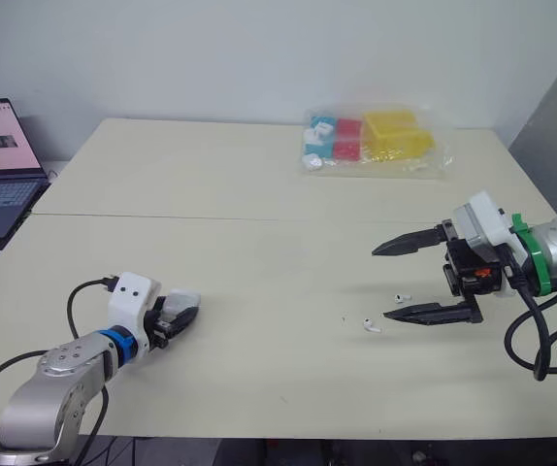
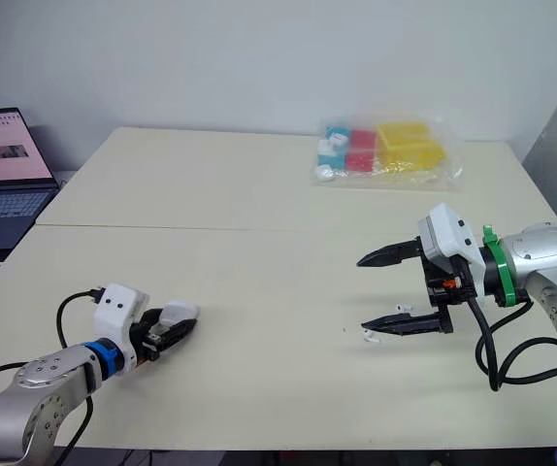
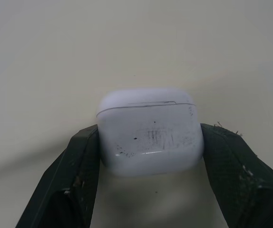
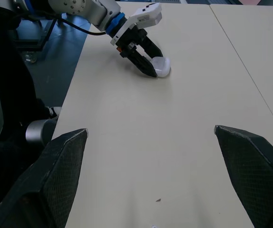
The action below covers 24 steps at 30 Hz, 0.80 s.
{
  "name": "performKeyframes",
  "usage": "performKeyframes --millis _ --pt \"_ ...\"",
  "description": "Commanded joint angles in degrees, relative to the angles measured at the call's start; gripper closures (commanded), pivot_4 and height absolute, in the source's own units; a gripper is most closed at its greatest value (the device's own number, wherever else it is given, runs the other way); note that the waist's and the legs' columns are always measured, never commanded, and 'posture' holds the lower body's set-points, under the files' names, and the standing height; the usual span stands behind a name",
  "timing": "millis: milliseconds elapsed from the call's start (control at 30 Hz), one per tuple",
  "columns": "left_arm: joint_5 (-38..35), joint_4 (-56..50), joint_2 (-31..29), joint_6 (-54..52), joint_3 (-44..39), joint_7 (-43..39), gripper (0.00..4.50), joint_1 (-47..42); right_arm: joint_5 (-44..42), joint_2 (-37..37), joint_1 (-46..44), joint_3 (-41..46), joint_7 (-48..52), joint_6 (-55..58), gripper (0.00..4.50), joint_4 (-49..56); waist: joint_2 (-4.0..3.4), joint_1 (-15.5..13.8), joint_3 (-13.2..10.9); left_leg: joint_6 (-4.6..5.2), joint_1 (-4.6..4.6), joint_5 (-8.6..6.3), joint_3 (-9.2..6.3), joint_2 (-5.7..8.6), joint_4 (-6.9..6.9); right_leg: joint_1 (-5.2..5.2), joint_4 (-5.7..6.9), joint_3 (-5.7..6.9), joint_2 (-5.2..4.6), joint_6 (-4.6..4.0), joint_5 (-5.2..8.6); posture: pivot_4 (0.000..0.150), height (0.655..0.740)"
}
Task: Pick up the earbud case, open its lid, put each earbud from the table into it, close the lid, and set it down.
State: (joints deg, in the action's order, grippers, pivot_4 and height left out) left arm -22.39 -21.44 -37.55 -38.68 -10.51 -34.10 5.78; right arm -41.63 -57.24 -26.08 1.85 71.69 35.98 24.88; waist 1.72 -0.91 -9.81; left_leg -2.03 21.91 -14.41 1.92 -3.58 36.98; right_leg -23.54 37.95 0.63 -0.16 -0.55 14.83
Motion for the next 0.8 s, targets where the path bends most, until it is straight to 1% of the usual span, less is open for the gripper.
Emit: performKeyframes --millis 33,167,300,400,433,500,600,700,800 --pt "0.5 -0.6 1.0 9.6 6.8 -7.8 1.7 -3.2 -2.1 -0.4 1.7 3.0 -3.8 3.6 0.0 3.4 0.02 -0.4 0.0 0.0 0.03 0.0 0.02 0.01 0.01 -0.01 0.0 0.0 0.0 0.02 0.01 0.15 0.74" --pt "4.9 3.2 3.9 22.1 13.9 -12.3 1.7 -10.4 -4.8 0.6 4.8 5.3 -12.8 10.4 0.0 7.6 0.11 -0.5 -0.1 0.0 0.16 0.0 0.07 0.0 0.04 -0.09 0.0 -0.01 -0.01 0.03 -0.05 0.15 0.74" --pt "7.4 6.9 5.9 28.9 17.3 -14.4 1.7 -15.0 -5.2 3.2 5.6 4.9 -24.0 18.0 0.0 9.6 0.1 -0.1 -0.1 0.0 0.1 0.0 0.08 0.05 0.01 -0.09 0.03 -0.04 0.13 0.06 -0.02 0.15 0.74" --pt "11.8 10.2 6.9 39.4 21.4 -17.5 1.7 -18.5 -11.5 7.6 6.6 6.2 -31.8 25.8 0.0 10.5 0.12 0.3 -0.1 0.0 0.07 0.0 0.07 -0.02 -0.02 -0.08 0.06 -0.02 0.26 0.03 0.0 0.15 0.74" --pt "13.0 11.2 6.8 43.6 22.7 -19.1 1.7 -19.2 -15.0 10.1 6.1 6.9 -35.3 28.6 0.0 10.4 0.11 0.3 -0.1 0.0 0.1 0.0 0.08 -0.03 -0.02 -0.1 0.06 0.0 0.31 0.02 0.0 0.15 0.74" --pt "14.2 12.9 7.0 48.8 23.9 -20.6 1.7 -20.2 -19.3 13.7 4.7 6.9 -40.6 32.3 0.0 10.7 0.1 0.5 -0.1 0.0 0.11 0.0 0.1 -0.05 -0.03 -0.12 0.08 -0.02 0.35 0.01 0.0 0.15 0.74" --pt "14.1 14.9 7.9 52.2 24.3 -21.2 1.7 -21.1 -27.0 17.3 3.3 7.3 -47.0 36.5 0.0 9.7 0.1 0.9 -0.1 0.0 0.12 0.0 0.1 -0.04 -0.01 -0.12 0.09 -0.06 0.36 0.02 0.0 0.15 0.74" --pt "14.8 16.8 8.8 58.3 25.1 -22.4 1.7 -22.7 -31.8 21.7 2.3 5.8 -54.5 38.8 0.0 7.0 0.11 1.0 -0.1 0.0 0.14 0.0 0.11 -0.02 0.0 -0.11 0.06 -0.03 0.52 0.04 0.0 0.15 0.74" --pt "14.1 17.7 9.8 60.7 25.2 -22.7 1.7 -23.8 -36.0 24.0 1.6 4.6 -58.7 39.9 0.0 4.7 0.11 1.0 -0.1 0.0 0.16 0.0 0.12 -0.02 0.01 -0.11 0.06 -0.04 0.54 0.06 -0.01 0.15 0.74"
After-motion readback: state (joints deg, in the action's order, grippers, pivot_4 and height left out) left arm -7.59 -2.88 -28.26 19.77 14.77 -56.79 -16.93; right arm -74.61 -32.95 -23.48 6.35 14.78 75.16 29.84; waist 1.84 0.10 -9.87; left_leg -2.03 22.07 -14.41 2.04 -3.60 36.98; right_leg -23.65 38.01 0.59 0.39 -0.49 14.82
